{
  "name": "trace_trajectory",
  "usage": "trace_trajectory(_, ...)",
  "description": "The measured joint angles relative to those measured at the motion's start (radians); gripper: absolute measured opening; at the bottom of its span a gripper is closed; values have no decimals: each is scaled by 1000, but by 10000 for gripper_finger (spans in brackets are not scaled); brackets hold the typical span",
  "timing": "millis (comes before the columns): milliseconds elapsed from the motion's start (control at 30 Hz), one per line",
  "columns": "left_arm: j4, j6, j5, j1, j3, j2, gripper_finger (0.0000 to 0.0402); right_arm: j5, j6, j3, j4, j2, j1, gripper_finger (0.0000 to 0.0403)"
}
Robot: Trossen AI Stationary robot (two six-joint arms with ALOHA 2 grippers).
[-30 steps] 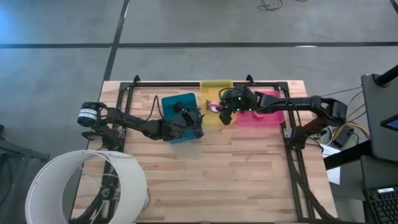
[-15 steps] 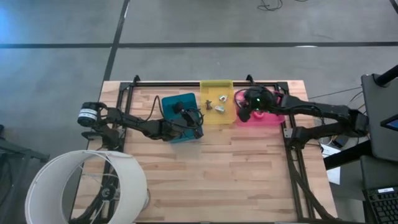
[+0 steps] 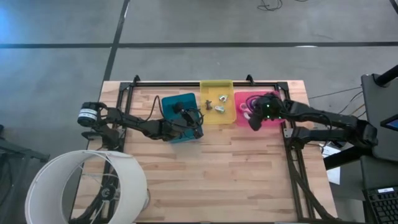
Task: Pick and place Stapler, Stapler remover, tape
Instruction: Put the pink tape into the red bin
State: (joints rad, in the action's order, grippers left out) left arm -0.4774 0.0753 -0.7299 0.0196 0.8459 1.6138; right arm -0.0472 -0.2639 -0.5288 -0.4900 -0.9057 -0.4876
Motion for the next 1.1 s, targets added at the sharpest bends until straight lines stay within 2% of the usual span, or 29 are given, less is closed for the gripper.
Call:
trace_trajectory(167, 0, -22, 11, 0, 0, 0, 147, 14, 14, 41, 0, -28, -21, 121)
trace_trajectory(333, 0, -23, 10, 0, 0, 0, 147, 101, 60, 51, 3, -76, -28, 124)
trace_trajectory(667, 0, -24, 10, 0, 0, 0, 147, 91, 103, 50, 143, -179, -28, 129)
trace_trajectory(867, 0, -24, 20, 0, 0, 0, 147, 88, 96, 47, 142, -220, -28, 149)
trace_trajectory(967, 0, -24, 29, 0, 0, 0, 147, 62, 96, 47, 130, -227, -28, 159)
trace_trajectory(1100, 0, -24, 33, 0, 0, 0, 147, -52, 99, 47, 112, -226, -28, 169)
